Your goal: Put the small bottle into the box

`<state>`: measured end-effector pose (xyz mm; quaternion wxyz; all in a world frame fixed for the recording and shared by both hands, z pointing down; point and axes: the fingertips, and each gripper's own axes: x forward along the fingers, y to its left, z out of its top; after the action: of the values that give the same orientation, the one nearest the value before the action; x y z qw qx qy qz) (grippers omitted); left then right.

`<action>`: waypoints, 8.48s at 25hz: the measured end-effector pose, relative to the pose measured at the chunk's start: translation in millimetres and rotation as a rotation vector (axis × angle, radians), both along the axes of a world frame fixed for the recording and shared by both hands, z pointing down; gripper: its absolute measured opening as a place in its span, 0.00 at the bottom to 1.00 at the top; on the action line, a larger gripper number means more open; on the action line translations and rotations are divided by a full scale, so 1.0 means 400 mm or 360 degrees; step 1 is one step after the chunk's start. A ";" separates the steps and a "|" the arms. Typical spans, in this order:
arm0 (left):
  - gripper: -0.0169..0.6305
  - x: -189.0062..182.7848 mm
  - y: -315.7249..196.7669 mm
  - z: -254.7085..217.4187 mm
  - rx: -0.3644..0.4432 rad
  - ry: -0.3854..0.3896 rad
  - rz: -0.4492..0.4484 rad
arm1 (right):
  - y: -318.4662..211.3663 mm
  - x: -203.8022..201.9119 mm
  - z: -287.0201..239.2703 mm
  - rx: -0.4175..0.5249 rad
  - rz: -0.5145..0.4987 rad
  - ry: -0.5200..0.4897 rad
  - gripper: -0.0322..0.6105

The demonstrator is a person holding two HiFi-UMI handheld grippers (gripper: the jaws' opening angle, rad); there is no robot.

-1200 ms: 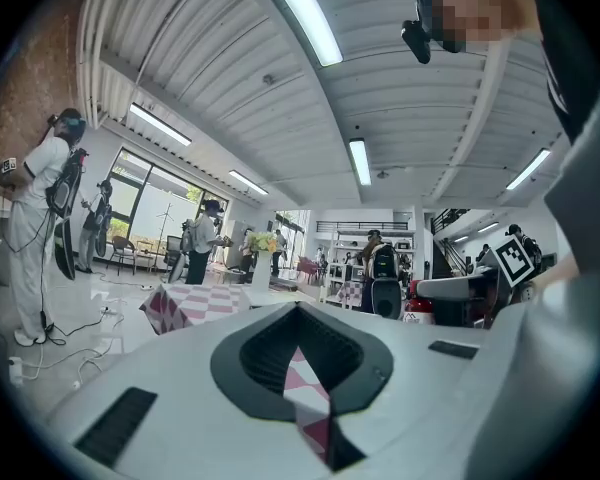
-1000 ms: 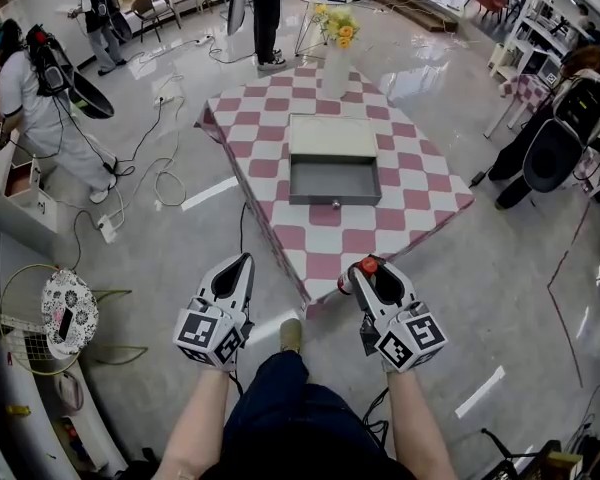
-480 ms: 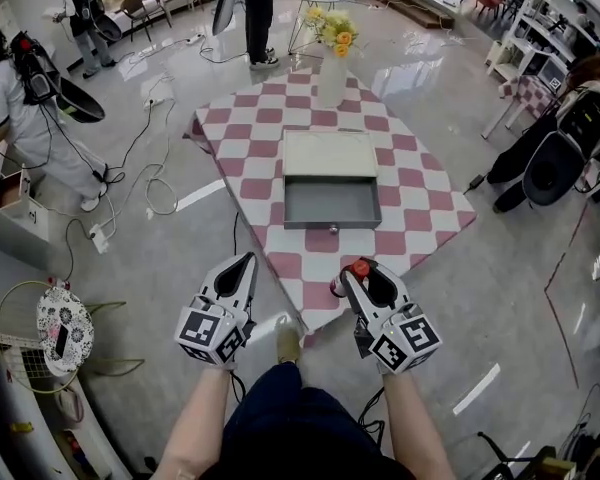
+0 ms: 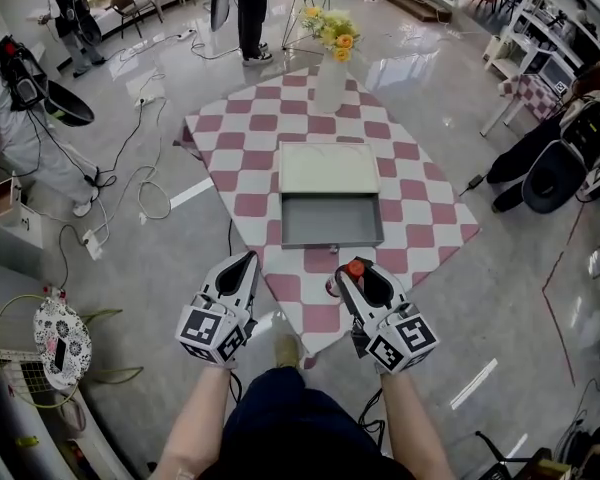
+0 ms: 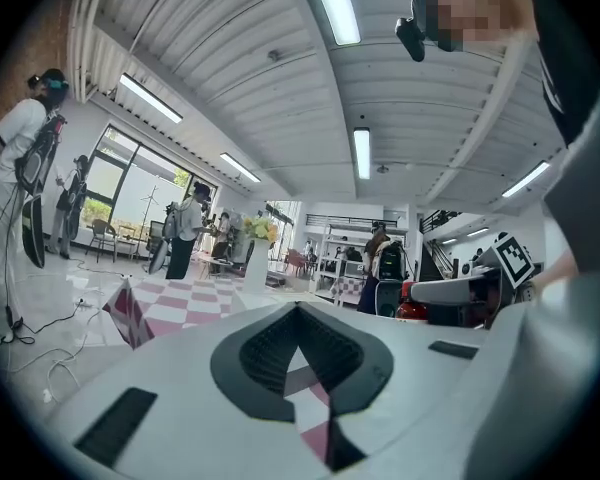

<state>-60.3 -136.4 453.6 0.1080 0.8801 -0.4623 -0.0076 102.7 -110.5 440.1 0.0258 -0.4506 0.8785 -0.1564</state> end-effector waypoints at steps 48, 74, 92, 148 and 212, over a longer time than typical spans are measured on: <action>0.03 0.017 -0.254 0.190 -0.0194 0.0080 0.0046 | -0.401 -0.160 0.146 -0.0107 -0.0114 0.0324 0.29; 0.03 -0.011 -0.299 0.208 -0.0243 0.0110 -0.0045 | -0.423 -0.217 0.239 -0.0183 -0.0312 0.0616 0.29; 0.03 -0.025 -0.285 0.197 -0.0235 0.0076 -0.0027 | -0.414 -0.208 0.238 -0.0188 -0.0268 0.0613 0.30; 0.03 0.028 -0.242 0.062 -0.0068 0.0060 0.0029 | -0.304 -0.081 0.066 0.0031 -0.0041 0.0464 0.06; 0.03 -0.055 -0.314 -0.208 0.0258 0.0079 -0.0161 | -0.352 0.062 -0.208 0.0311 0.0170 0.0318 0.05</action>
<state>-82.1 -261.9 370.6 0.0473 0.8610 -0.5012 -0.0724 127.6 -251.5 356.9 -0.0096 -0.5055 0.8625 -0.0231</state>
